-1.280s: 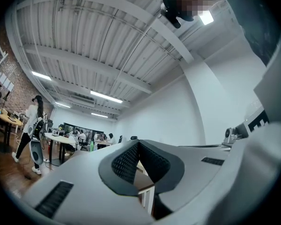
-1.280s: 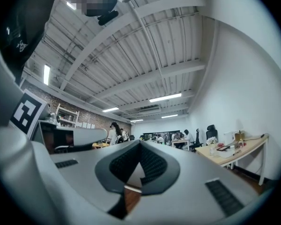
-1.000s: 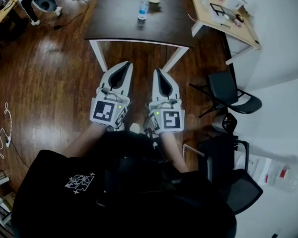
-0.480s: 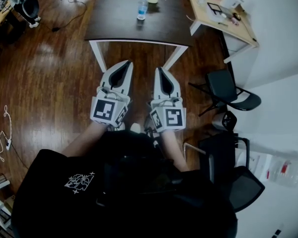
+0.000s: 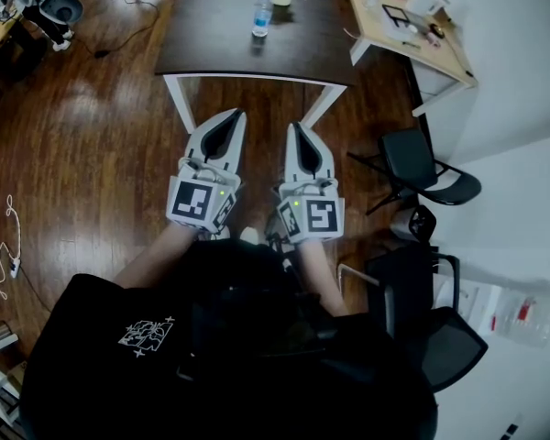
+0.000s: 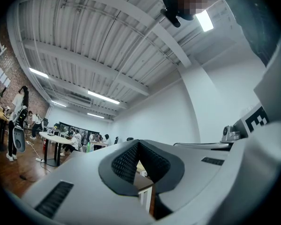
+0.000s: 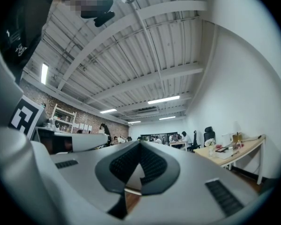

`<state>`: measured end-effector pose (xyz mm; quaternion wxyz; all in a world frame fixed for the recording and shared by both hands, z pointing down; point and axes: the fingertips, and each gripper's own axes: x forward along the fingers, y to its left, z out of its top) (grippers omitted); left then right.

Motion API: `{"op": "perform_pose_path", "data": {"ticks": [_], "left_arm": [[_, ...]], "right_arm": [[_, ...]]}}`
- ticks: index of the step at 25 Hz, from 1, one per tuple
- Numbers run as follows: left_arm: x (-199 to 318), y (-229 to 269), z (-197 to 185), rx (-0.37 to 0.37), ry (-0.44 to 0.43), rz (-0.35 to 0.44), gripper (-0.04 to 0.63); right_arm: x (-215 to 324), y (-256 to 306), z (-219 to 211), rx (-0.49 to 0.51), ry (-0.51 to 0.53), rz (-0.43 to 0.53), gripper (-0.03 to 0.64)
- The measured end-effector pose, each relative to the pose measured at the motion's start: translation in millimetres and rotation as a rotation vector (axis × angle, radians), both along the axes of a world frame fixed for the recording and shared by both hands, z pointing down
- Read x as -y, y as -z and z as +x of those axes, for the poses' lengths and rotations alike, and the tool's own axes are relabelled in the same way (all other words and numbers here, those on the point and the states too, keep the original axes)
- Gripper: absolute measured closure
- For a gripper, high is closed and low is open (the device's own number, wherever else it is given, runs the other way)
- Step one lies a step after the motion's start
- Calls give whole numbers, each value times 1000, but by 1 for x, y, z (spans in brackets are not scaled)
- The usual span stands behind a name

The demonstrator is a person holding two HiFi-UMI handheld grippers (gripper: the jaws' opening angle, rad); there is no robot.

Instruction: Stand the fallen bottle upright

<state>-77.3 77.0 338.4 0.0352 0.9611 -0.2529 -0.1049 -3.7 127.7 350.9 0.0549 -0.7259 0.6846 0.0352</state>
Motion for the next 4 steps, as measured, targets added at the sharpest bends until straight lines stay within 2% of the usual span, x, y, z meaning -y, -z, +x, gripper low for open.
{"op": "perform_pose_path", "data": {"ticks": [4], "left_arm": [[2, -2, 2, -3, 5, -1, 597]], "right_arm": [[2, -1, 1, -16, 6, -7, 606]]}}
